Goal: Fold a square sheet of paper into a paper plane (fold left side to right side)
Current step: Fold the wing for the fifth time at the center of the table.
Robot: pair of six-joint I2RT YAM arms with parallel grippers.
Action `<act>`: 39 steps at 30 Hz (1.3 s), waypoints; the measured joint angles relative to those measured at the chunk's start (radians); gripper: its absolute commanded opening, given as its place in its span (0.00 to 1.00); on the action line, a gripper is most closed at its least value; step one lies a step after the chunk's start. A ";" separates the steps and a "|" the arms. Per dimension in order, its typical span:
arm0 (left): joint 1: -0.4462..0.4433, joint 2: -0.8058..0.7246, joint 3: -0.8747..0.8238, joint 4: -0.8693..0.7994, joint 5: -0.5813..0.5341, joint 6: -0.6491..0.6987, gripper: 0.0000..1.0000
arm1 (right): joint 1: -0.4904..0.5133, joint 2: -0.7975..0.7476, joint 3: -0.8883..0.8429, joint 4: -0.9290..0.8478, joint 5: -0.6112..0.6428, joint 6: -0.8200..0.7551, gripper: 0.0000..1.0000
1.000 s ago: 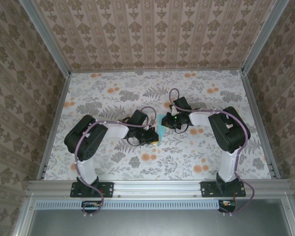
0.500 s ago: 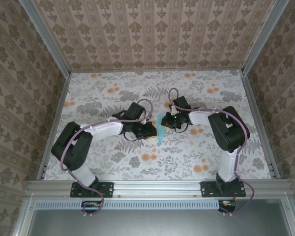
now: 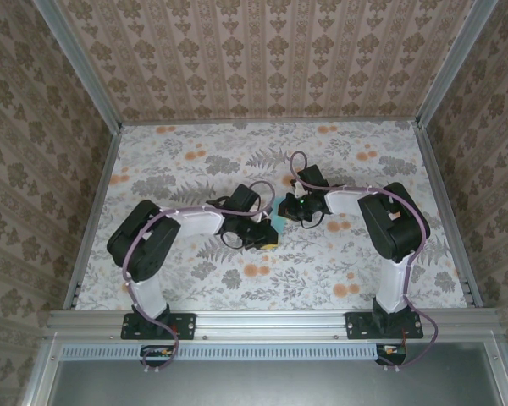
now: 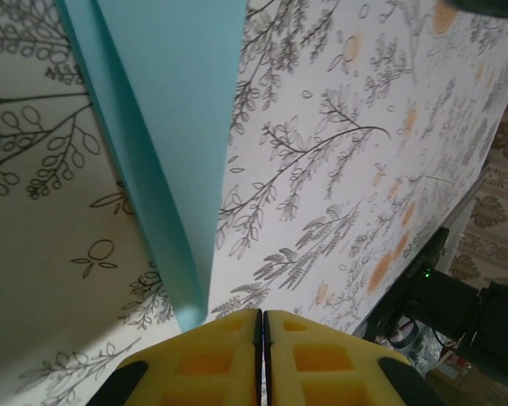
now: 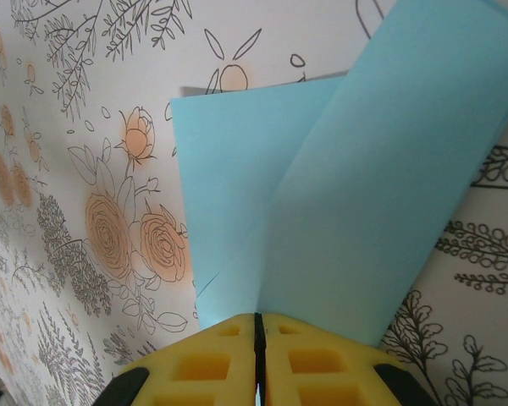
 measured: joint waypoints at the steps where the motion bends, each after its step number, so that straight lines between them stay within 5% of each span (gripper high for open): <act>1: 0.000 0.005 0.002 0.001 0.003 0.000 0.11 | 0.000 0.000 0.000 0.000 0.000 0.000 0.10; 39: -0.024 0.101 0.142 -0.174 -0.116 0.136 0.12 | 0.000 0.012 0.029 -0.045 0.000 -0.019 0.10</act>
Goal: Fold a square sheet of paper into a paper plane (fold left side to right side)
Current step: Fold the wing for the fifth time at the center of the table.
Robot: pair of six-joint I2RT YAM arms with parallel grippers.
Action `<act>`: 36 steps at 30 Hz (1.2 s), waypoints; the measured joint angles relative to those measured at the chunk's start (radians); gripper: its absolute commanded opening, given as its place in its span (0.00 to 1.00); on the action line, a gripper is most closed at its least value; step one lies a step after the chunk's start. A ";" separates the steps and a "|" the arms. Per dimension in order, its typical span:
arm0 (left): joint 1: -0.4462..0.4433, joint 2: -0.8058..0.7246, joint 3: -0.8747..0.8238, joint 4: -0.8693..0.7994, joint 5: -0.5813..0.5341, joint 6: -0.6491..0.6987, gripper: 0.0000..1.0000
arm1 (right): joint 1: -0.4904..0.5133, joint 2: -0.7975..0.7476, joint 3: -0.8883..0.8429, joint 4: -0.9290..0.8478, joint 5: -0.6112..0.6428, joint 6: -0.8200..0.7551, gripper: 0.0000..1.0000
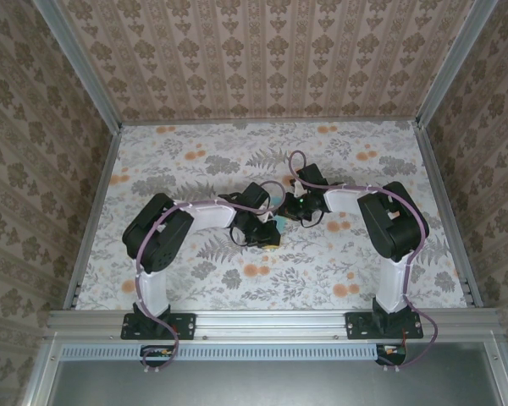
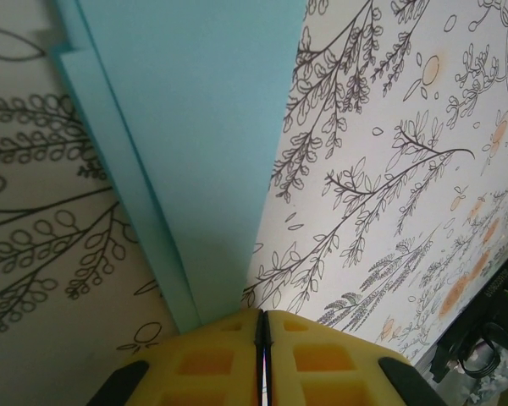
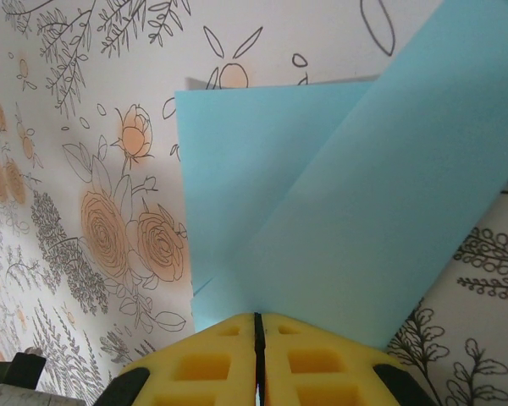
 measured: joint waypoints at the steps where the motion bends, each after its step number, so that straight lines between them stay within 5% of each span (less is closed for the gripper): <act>1: 0.000 -0.001 0.000 0.000 -0.003 0.000 0.12 | 0.000 0.001 0.002 -0.002 0.000 0.000 0.10; 36: 0.041 0.003 -0.029 0.085 0.024 -0.009 0.12 | 0.000 0.008 0.016 -0.020 -0.001 -0.004 0.10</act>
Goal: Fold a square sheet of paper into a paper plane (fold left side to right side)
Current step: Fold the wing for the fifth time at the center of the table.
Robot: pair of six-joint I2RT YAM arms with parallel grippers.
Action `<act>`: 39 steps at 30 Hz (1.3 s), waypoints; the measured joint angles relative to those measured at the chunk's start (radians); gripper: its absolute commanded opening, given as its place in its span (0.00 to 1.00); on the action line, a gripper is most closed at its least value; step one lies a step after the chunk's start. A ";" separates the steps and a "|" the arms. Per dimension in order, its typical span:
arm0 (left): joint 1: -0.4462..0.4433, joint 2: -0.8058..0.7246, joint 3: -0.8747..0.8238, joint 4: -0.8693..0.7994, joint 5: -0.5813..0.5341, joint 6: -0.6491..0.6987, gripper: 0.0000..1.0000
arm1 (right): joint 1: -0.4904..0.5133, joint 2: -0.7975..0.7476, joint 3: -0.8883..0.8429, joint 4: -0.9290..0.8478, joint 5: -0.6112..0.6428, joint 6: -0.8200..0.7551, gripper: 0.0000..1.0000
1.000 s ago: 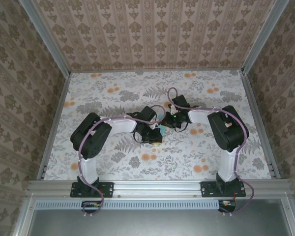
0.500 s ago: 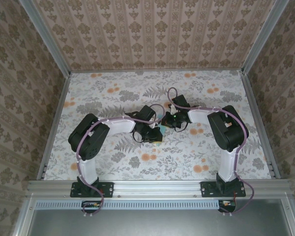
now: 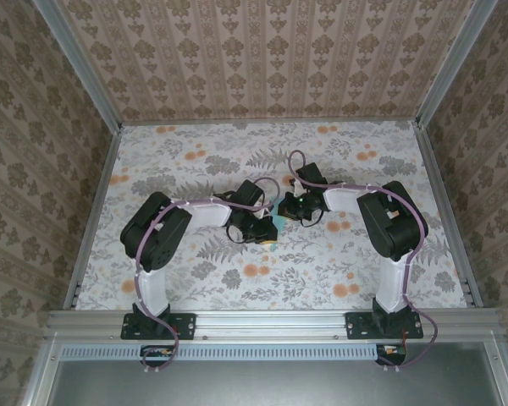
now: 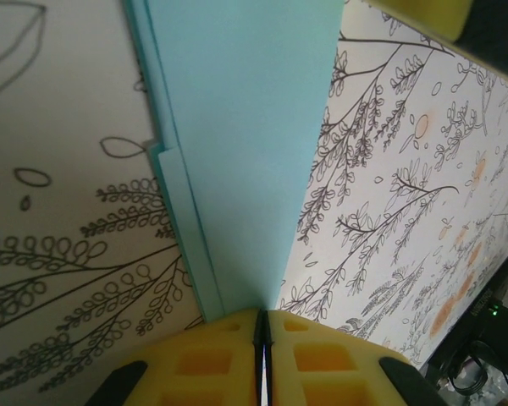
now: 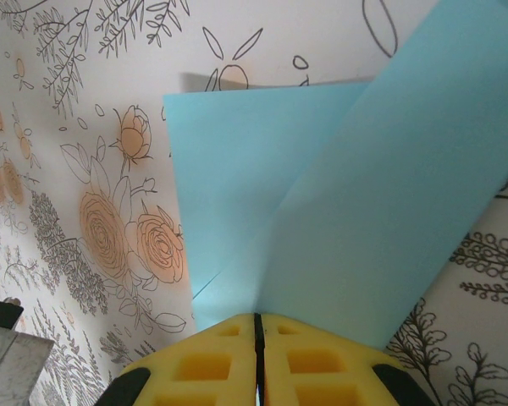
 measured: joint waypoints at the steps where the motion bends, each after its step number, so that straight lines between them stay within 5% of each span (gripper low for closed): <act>1: 0.000 0.000 -0.003 0.004 0.002 0.000 0.12 | 0.000 0.000 0.001 -0.001 0.000 -0.001 0.10; 39: -0.016 0.013 -0.010 0.023 0.055 0.000 0.11 | 0.000 0.015 0.024 -0.024 -0.011 -0.004 0.10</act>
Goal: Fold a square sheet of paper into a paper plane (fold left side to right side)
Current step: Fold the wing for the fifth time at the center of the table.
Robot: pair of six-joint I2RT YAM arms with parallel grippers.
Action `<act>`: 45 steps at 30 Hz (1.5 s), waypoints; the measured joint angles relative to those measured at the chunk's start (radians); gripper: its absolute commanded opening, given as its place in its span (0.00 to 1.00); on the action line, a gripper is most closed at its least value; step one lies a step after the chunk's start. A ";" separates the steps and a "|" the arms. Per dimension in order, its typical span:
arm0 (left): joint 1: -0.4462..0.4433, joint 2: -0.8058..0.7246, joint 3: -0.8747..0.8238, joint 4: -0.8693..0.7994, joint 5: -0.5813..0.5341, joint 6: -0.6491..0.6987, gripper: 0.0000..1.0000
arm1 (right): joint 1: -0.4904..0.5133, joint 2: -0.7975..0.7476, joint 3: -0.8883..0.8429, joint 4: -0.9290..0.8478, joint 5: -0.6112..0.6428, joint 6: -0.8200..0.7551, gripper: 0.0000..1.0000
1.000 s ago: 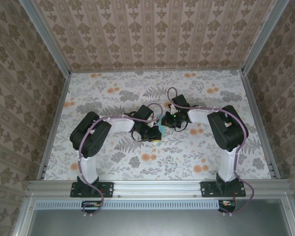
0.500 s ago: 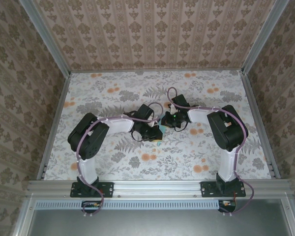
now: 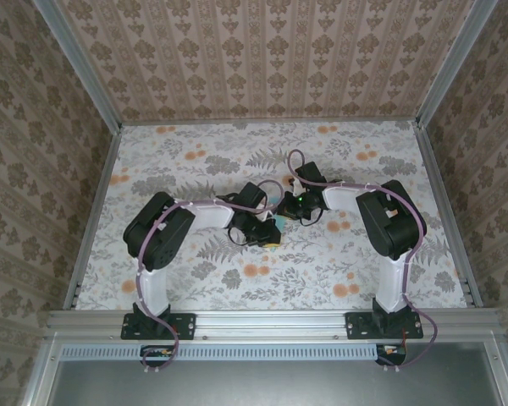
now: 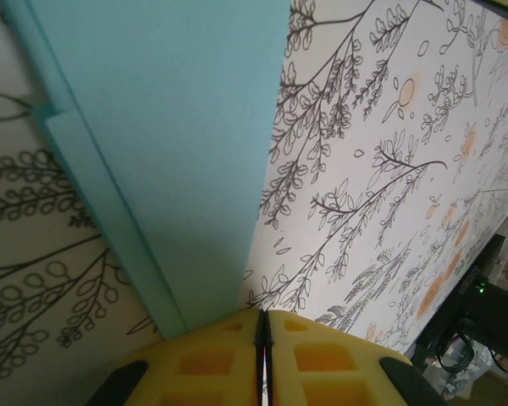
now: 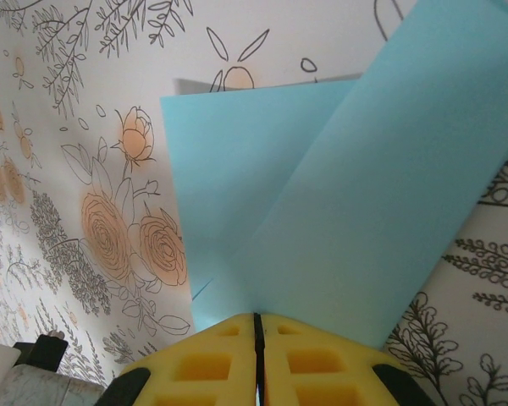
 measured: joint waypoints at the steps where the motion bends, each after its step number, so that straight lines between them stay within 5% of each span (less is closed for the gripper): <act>1: 0.001 -0.004 -0.008 0.008 0.001 0.000 0.11 | 0.000 0.002 0.002 -0.003 0.000 0.000 0.10; 28: -0.013 -0.092 -0.145 0.073 0.016 -0.030 0.11 | 0.000 0.006 0.010 -0.013 -0.008 -0.014 0.10; 37: -0.010 -0.250 -0.146 0.020 -0.025 0.002 0.31 | 0.000 0.003 0.010 -0.003 -0.011 -0.014 0.12; 45: 0.104 -0.451 -0.168 0.016 -0.111 0.058 0.39 | 0.005 -0.019 0.032 -0.063 0.044 -0.022 0.19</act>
